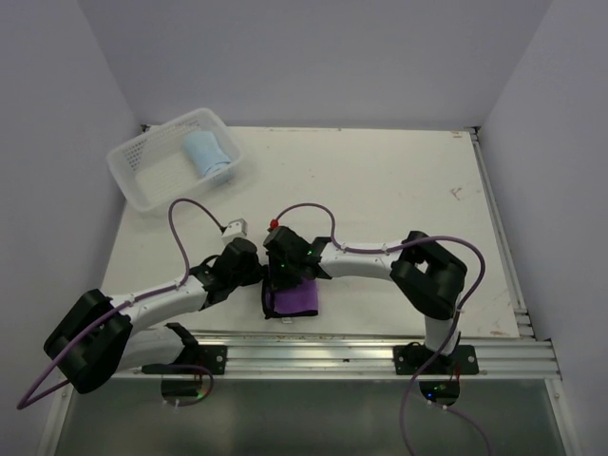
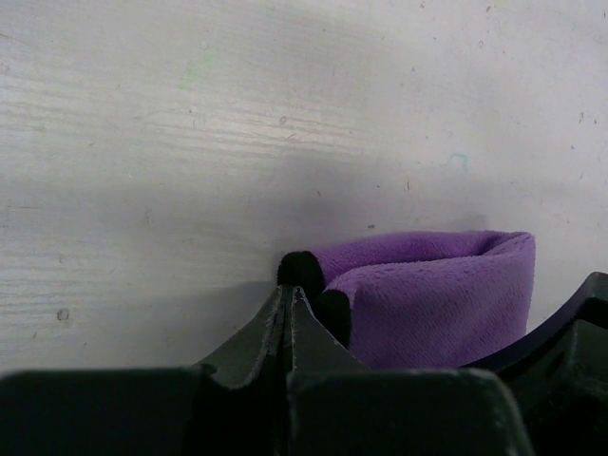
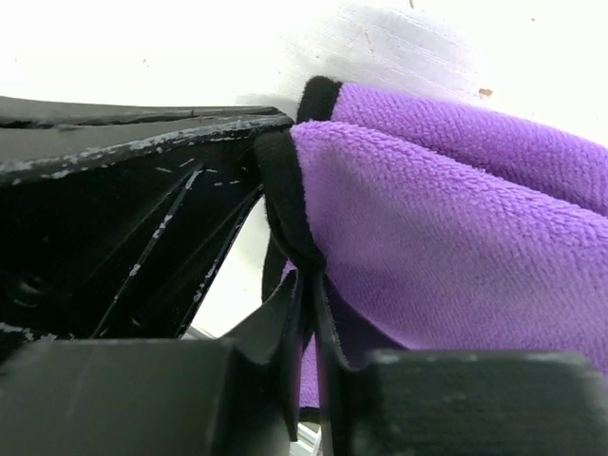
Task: Roll the towels
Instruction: Fold the towel
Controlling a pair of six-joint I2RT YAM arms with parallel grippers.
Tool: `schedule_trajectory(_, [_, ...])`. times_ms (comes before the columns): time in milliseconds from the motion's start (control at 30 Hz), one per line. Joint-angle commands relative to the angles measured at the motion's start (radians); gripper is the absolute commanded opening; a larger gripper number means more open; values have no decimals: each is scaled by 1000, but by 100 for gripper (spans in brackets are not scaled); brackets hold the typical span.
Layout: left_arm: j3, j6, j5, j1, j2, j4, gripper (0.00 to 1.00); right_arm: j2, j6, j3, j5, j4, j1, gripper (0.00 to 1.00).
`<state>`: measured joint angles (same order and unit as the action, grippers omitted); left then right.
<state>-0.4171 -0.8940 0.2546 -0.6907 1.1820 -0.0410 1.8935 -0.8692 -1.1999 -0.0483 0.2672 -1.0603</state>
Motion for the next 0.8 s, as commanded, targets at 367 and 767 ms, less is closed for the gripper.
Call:
schedule_trajectory(367, [-48, 33, 58, -4, -54, -59, 0, -86, 4, -27, 27, 29, -3, 37])
schedule_trajectory(767, [-140, 86, 98, -3, -140, -169, 0, -298, 47, 32, 111, 101, 11, 36])
